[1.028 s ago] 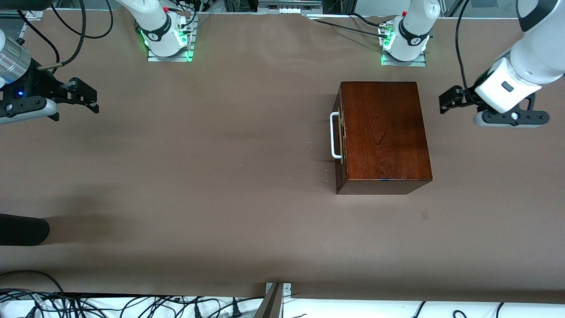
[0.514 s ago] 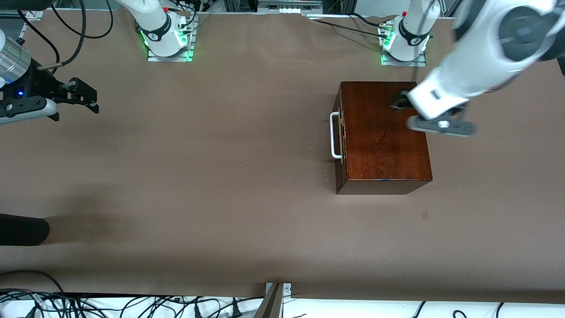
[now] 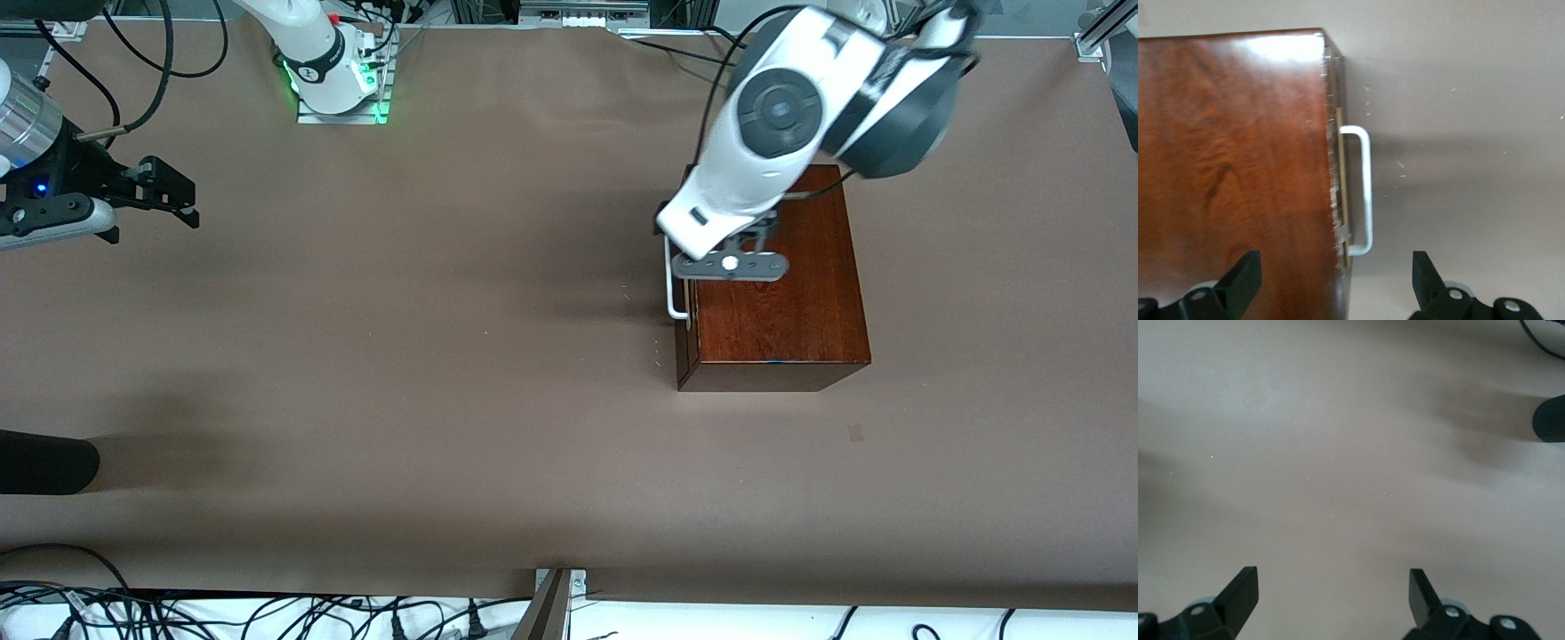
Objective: Open drawer, take yellow block, close drawer
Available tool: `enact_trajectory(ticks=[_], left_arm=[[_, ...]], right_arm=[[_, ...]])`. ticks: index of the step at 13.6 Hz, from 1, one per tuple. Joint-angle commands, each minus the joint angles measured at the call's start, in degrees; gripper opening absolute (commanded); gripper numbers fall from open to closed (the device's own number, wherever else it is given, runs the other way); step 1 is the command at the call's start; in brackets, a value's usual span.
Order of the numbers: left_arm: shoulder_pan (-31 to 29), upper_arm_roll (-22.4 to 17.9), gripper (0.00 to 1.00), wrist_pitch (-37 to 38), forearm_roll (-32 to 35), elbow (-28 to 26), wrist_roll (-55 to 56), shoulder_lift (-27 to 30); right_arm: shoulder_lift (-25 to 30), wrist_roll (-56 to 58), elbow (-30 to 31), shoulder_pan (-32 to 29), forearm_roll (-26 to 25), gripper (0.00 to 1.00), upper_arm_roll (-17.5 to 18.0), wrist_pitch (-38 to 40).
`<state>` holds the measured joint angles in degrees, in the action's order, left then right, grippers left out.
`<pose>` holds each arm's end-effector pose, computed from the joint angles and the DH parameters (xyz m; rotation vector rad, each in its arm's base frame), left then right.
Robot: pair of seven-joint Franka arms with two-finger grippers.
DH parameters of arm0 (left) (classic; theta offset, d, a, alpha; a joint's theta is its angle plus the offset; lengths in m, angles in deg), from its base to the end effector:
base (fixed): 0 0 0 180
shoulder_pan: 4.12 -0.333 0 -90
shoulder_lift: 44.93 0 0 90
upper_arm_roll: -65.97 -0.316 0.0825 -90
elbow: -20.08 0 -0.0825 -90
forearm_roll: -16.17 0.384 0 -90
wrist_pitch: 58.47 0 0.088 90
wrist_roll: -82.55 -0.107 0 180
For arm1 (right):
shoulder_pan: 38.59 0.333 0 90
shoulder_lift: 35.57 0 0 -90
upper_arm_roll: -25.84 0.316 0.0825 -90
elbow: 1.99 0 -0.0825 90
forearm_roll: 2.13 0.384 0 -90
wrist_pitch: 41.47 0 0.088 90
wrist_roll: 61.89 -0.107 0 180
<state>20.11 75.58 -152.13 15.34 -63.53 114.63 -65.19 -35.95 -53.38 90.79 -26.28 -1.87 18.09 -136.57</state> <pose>0.5441 -0.3490 0.4708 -3.0950 0.0362 0.2873 0.5623 0.0455 0.6057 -3.1183 -0.3567 -0.0534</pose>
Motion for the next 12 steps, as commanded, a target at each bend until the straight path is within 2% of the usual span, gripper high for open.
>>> enact_trajectory(ticks=[1,5,8,12], left_arm=[[4.14,-0.65,1.00,-1.17,3.63,2.48,2.27,-3.90],[9.15,-0.65,1.00,-1.53,9.52,1.61,9.73,-7.59],[12.05,-0.65,1.00,-1.70,16.46,-0.86,13.69,-10.14],[12.85,-0.65,1.00,-1.79,19.63,-0.94,16.17,-12.86]], right_arm=[[-0.33,-0.43,-1.11,0.17,-0.61,1.00,0.01,0.53],[-0.33,-0.43,-1.11,0.17,-0.61,1.00,0.01,0.53],[-0.24,-0.43,-1.11,0.17,-0.52,1.00,0.01,0.53],[-0.24,-0.43,-1.11,0.17,-0.52,1.00,0.01,0.53]])
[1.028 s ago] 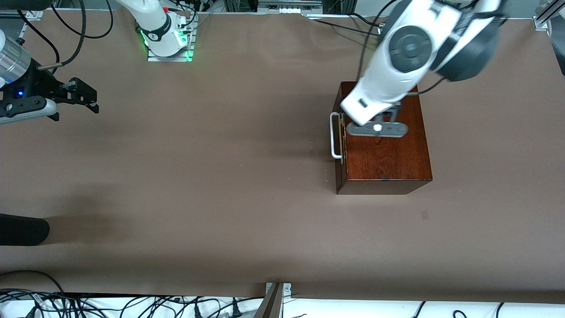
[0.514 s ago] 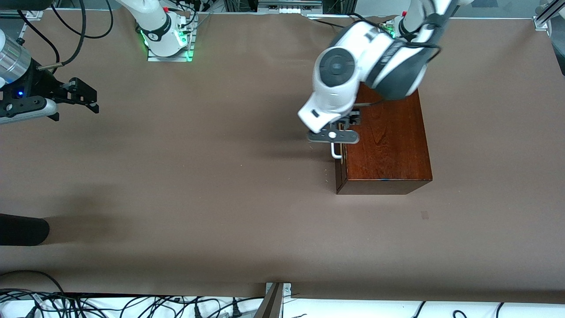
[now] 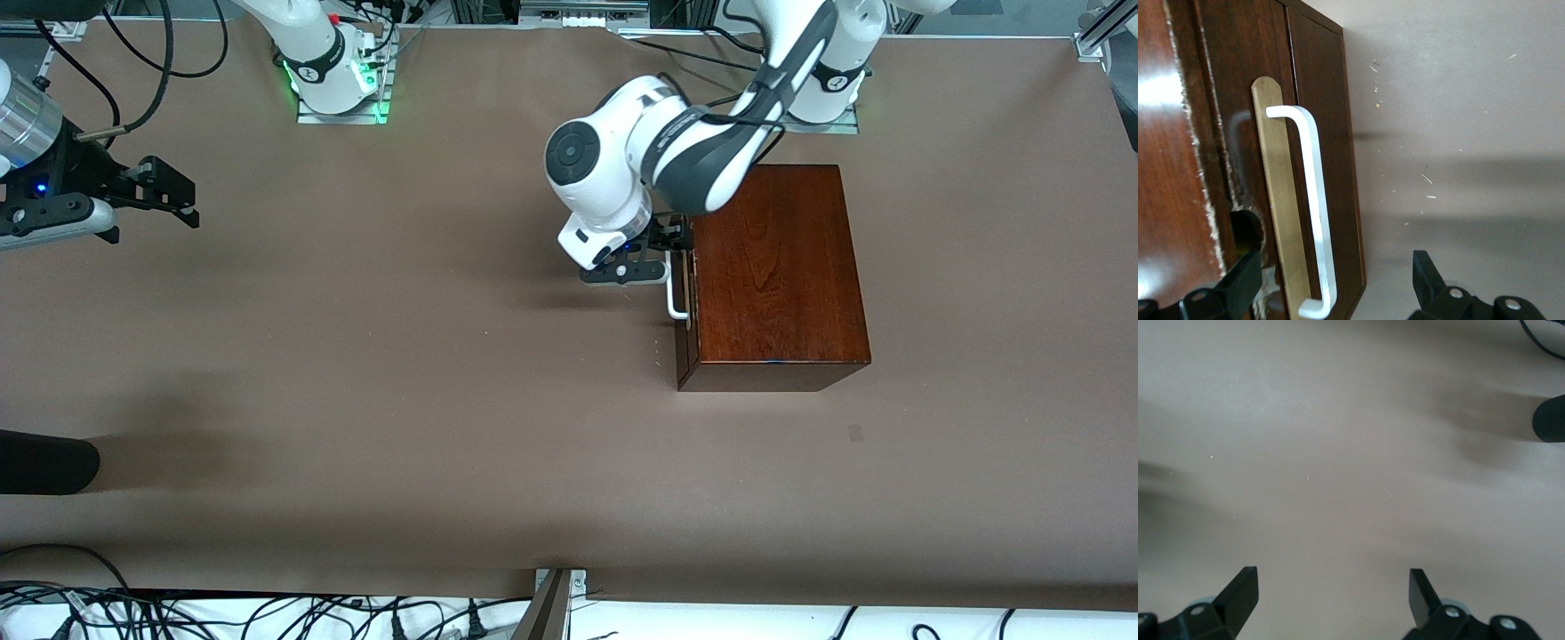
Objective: Open drawer, take yellow block, close drawer
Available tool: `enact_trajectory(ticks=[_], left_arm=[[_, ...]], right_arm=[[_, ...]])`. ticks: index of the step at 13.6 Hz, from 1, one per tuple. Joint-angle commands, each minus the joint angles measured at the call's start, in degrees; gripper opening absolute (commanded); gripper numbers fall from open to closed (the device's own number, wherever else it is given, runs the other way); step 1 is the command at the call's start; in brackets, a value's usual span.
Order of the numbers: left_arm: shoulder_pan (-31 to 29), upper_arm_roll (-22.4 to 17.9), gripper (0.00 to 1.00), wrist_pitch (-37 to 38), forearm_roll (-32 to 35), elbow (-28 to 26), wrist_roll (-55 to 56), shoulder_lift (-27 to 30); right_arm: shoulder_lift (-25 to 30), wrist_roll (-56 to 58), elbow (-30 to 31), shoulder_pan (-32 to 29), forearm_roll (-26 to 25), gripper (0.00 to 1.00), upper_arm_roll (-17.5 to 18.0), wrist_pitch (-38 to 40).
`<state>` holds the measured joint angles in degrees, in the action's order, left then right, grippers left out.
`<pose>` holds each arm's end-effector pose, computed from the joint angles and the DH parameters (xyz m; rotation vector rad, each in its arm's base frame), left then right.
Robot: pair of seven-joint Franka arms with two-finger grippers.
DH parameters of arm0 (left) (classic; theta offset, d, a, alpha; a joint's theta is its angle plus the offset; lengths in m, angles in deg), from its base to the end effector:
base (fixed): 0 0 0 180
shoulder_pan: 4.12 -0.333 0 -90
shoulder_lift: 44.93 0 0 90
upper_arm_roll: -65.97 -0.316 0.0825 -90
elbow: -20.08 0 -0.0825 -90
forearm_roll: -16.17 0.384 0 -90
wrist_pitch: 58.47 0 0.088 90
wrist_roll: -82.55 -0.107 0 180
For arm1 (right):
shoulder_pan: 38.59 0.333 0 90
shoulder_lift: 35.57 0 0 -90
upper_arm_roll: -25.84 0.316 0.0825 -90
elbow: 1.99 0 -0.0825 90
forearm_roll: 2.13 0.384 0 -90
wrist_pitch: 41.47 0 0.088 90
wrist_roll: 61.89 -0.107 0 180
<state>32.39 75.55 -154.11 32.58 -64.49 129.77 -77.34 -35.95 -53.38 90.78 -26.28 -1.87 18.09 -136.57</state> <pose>0.4915 -0.4466 0.3285 -2.7474 0.0714 0.1594 0.5623 0.0455 0.6058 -3.1183 -0.3567 -0.0537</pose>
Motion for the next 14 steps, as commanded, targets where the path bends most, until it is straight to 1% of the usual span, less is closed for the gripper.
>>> enact_trajectory(ticks=[1,9,12,14], left_arm=[[0.66,-0.70,1.00,0.19,2.49,0.02,1.21,-1.41],[0.75,-0.62,1.00,-1.13,4.95,-0.06,3.05,-4.14],[0.75,-0.62,1.00,-1.91,4.95,-0.06,3.14,-4.23],[0.84,-0.62,1.00,-2.97,4.95,0.02,3.23,-5.29]], right_arm=[[-0.24,-0.43,-1.11,0.17,-0.52,1.00,0.01,0.62],[-0.32,-0.43,-1.11,0.17,-0.44,1.00,0.01,0.70],[-0.32,-0.43,-1.11,0.17,-0.44,1.00,0.01,0.79],[-0.32,-0.43,-1.11,0.17,-0.44,1.00,0.01,0.79]])
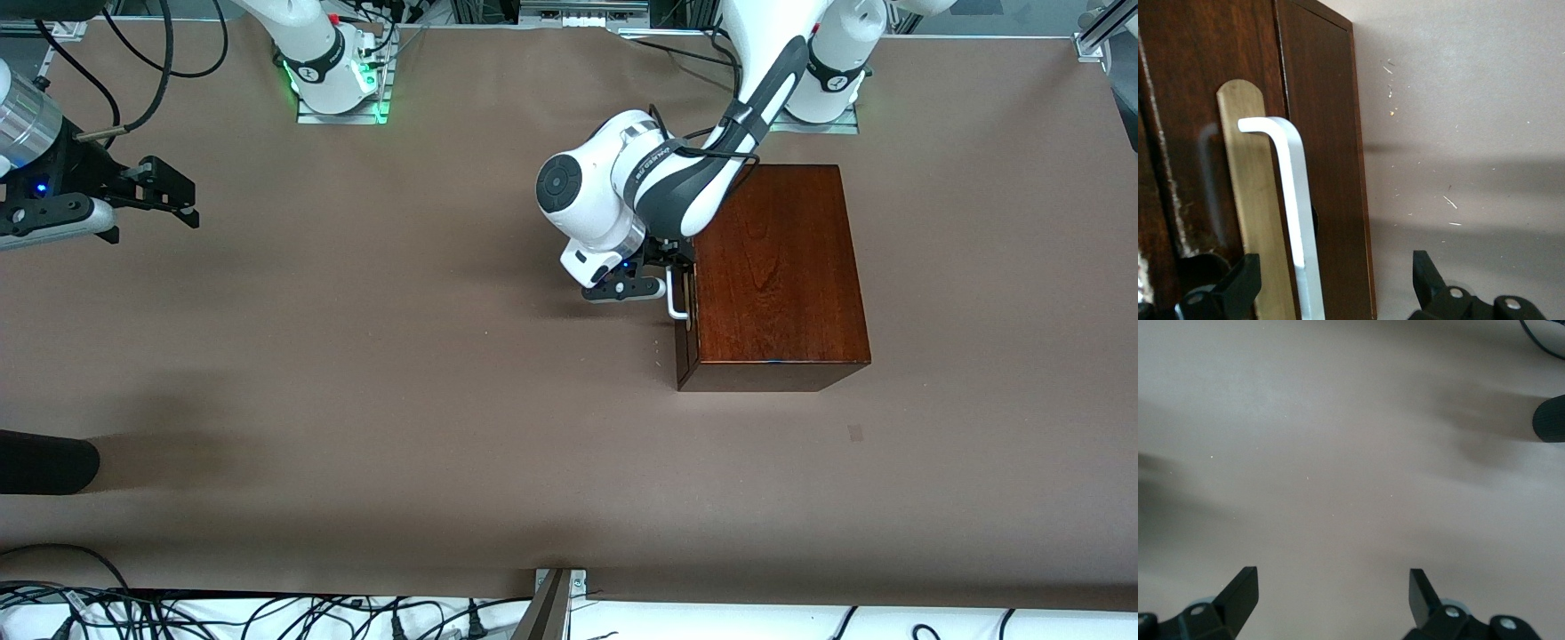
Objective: Open drawer, take yellow block, close drawer
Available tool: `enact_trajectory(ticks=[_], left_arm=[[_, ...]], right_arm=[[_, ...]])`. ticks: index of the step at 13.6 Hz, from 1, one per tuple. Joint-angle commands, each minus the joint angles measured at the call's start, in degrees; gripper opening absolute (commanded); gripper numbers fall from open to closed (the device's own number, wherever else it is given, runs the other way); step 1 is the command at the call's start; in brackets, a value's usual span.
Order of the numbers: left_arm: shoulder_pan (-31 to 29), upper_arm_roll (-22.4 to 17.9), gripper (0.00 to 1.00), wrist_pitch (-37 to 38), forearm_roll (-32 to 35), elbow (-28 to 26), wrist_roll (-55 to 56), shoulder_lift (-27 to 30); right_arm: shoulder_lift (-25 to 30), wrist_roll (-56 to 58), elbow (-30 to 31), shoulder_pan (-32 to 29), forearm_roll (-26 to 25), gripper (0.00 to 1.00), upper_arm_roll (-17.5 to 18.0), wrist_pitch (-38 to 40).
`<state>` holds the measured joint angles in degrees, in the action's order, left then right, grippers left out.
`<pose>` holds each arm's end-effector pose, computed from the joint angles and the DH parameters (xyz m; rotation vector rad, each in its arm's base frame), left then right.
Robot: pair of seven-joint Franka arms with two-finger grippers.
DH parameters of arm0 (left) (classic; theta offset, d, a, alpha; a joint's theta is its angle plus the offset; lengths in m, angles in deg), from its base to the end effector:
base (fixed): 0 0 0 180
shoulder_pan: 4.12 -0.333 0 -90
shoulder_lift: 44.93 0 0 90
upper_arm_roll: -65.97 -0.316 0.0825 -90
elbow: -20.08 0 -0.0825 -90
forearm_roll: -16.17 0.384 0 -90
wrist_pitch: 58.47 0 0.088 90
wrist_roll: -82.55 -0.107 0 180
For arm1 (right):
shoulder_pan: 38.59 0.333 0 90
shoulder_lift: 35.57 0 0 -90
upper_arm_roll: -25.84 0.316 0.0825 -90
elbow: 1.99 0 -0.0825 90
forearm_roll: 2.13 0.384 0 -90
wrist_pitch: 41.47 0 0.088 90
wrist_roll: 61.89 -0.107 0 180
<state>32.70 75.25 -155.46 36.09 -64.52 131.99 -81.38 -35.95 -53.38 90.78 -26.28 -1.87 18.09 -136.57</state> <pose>0.4958 -0.4450 0.2834 -2.6820 0.0606 0.1397 0.5623 0.0455 0.6058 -3.1183 -0.3567 -0.0537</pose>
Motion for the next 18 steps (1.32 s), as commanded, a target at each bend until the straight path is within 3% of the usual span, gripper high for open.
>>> enact_trajectory(ticks=[1,13,18], left_arm=[[0.53,-0.31,1.00,-2.06,1.44,0.05,1.71,-1.25],[2.90,-0.14,1.00,-8.47,0.30,1.71,6.46,-1.78],[3.25,-0.14,1.00,-14.19,-4.71,1.89,7.51,-1.78]], right_arm=[[-0.32,-0.43,-1.11,0.17,-0.44,1.00,0.01,0.79],[-0.32,-0.43,-1.11,0.17,-0.44,1.00,0.01,0.70],[-0.32,-0.34,-1.11,0.17,-0.44,1.00,0.01,0.61]])
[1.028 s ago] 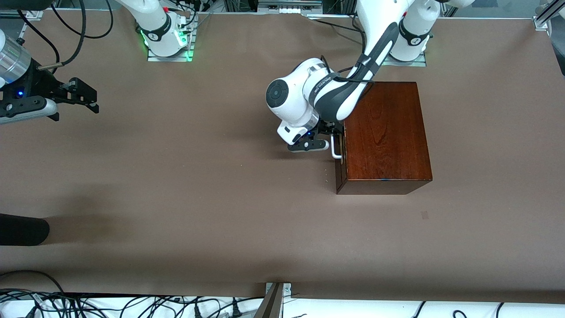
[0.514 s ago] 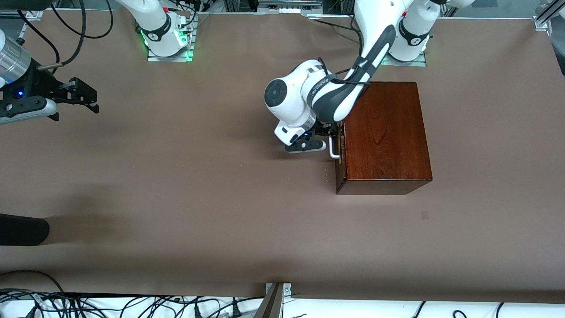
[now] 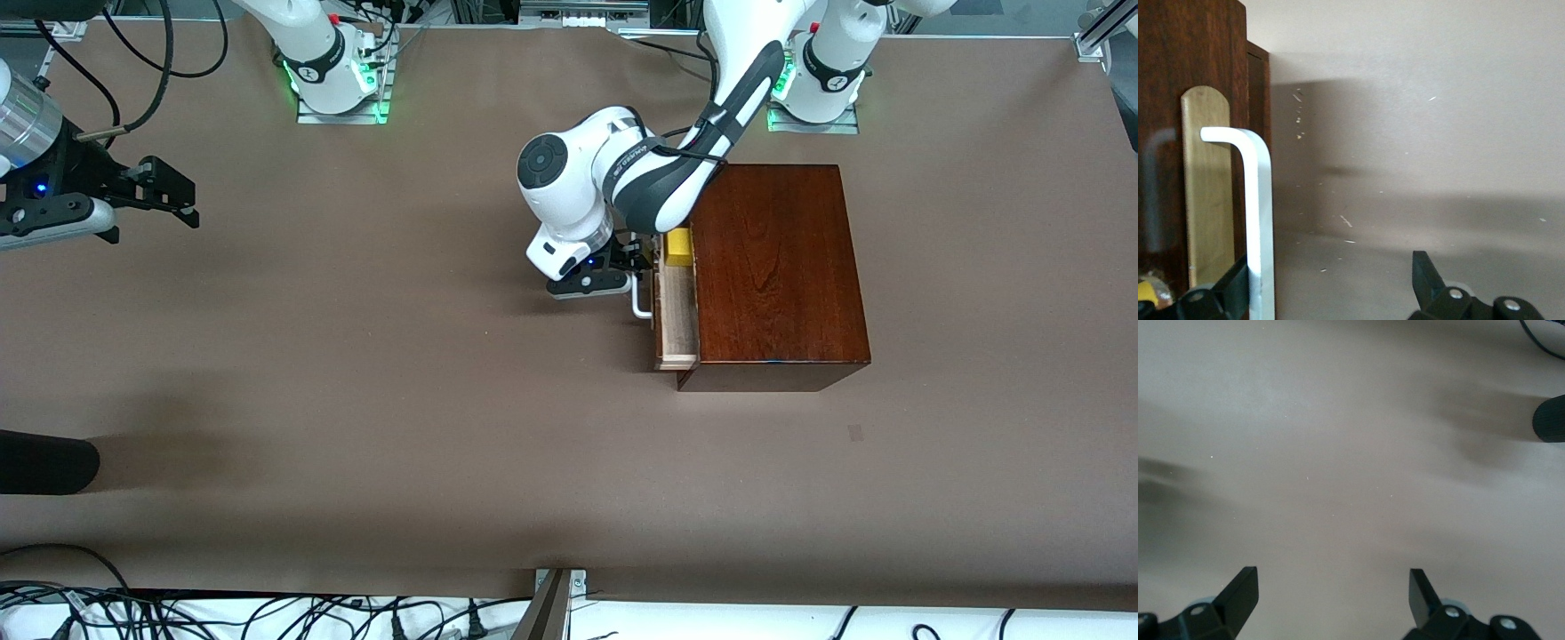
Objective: Open drawer, take yellow block, close drawer
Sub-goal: 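Pull the drawer open by its handle with the left gripper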
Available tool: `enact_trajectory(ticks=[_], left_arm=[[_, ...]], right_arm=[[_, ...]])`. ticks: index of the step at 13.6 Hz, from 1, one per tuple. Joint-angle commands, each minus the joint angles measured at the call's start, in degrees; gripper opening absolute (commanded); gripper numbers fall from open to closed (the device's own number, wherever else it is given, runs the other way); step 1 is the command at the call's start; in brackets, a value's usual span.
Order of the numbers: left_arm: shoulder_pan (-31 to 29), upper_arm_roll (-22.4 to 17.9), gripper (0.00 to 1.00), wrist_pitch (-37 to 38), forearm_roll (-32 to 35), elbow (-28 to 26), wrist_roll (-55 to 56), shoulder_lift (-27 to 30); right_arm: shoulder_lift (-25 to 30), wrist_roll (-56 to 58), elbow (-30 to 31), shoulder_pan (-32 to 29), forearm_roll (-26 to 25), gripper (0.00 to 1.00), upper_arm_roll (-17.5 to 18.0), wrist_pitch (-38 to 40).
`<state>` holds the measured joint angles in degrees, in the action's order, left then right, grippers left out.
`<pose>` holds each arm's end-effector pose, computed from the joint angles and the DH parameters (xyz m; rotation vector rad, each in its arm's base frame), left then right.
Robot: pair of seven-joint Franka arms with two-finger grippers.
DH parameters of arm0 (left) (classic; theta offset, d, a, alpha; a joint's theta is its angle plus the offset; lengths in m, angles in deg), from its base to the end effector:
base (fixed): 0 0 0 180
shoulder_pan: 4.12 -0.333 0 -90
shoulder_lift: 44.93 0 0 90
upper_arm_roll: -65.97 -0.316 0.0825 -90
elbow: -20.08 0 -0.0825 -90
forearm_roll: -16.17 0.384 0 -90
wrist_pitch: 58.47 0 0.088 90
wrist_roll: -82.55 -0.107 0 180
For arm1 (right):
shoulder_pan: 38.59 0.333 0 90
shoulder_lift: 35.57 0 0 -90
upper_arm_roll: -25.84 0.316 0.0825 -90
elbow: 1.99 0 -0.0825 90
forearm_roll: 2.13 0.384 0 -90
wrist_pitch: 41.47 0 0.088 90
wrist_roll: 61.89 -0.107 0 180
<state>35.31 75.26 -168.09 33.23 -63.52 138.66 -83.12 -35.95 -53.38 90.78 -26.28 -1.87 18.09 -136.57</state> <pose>0.4880 -0.4959 0.2803 -2.8814 -0.0348 -0.0139 0.5623 0.0455 0.6058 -3.1183 -0.3567 -0.0537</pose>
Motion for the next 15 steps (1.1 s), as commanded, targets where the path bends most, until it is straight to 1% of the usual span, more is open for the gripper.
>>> enact_trajectory(ticks=[1,4,8,10,15], left_arm=[[0.73,-0.16,1.00,-1.74,-1.85,0.98,0.84,-0.22],[0.99,-0.16,1.00,-4.02,-2.03,0.98,0.84,-0.22],[1.69,-0.24,1.00,-3.93,-1.94,1.16,0.23,0.04],[1.78,-0.24,1.00,-3.85,-1.94,2.56,0.58,-0.22],[1.61,-0.24,1.00,-2.88,-1.76,2.65,-0.12,0.66]], right_arm=[[-0.32,-0.34,-1.11,0.17,-0.44,1.00,-0.07,0.61],[-0.32,-0.43,-1.11,0.17,-0.44,1.00,-0.07,0.61],[-0.32,-0.43,-1.11,0.17,-0.35,1.00,-0.07,0.53],[-0.32,-0.43,-1.11,0.17,-0.35,1.00,-0.16,0.53],[-0.32,-0.34,-1.11,0.17,-0.35,1.00,-0.16,0.88]])
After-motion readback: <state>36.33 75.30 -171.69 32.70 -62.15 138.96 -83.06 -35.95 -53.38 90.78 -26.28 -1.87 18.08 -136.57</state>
